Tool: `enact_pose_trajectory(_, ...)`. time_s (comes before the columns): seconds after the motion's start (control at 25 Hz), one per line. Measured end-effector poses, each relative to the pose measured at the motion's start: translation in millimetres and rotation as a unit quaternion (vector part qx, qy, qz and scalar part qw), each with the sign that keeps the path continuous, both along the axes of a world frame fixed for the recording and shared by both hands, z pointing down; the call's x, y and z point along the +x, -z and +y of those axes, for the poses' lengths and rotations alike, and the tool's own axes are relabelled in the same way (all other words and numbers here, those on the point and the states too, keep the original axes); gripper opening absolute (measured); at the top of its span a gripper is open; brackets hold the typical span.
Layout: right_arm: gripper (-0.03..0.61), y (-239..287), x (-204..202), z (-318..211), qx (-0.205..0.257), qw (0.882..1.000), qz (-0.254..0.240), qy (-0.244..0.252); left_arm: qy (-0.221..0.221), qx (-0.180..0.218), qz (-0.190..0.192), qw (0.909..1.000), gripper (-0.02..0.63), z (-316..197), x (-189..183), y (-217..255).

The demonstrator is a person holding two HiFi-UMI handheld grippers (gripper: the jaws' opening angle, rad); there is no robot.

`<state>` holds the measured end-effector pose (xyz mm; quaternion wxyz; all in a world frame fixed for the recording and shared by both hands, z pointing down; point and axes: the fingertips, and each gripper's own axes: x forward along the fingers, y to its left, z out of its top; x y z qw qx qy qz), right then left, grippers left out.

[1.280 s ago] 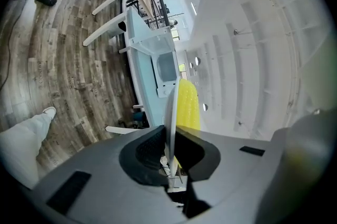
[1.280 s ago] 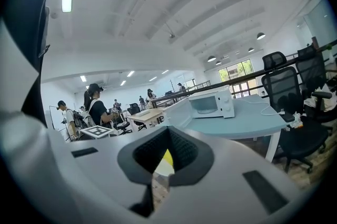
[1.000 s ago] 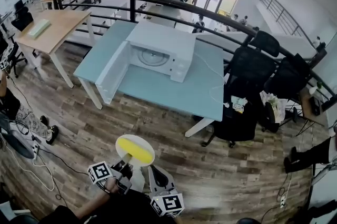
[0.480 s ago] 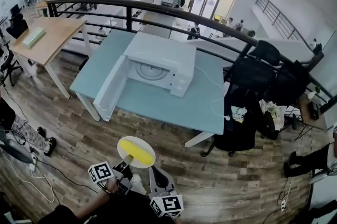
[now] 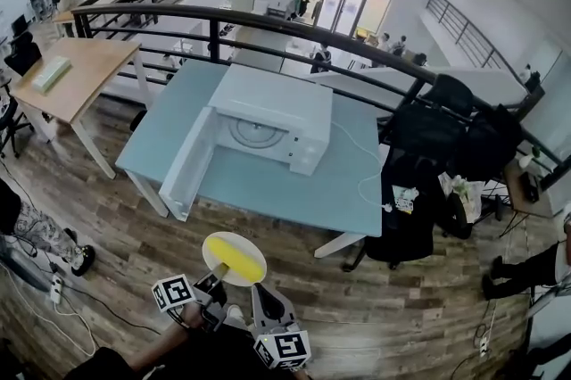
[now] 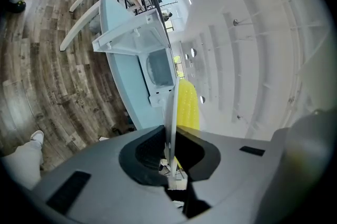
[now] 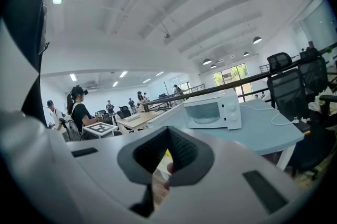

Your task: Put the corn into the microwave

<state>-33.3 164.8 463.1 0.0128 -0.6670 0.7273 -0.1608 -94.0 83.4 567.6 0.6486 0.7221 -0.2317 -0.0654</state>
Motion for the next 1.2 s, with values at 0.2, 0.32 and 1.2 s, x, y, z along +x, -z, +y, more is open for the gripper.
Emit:
enact_pose_trajectory(0.2,0.009,1,-2,-6,0.003,1.000,0.004,0.000,-0.006,-0.001,0.006,1.0000,0.029,-4,-2,-4)
enact_pose_trajectory(0.32,0.009,1,-6,-12,0.001,1.000,0.004,-0.001,-0.005,-0.003,0.004,1.0000,0.029,-10,-6,-3)
enact_pose_trajectory(1.2,0.009,-1,35,-89,0.009,1.000,0.001,0.008,0.011,-0.003,-0.003,0.9999,0.029,-78,22,-11)
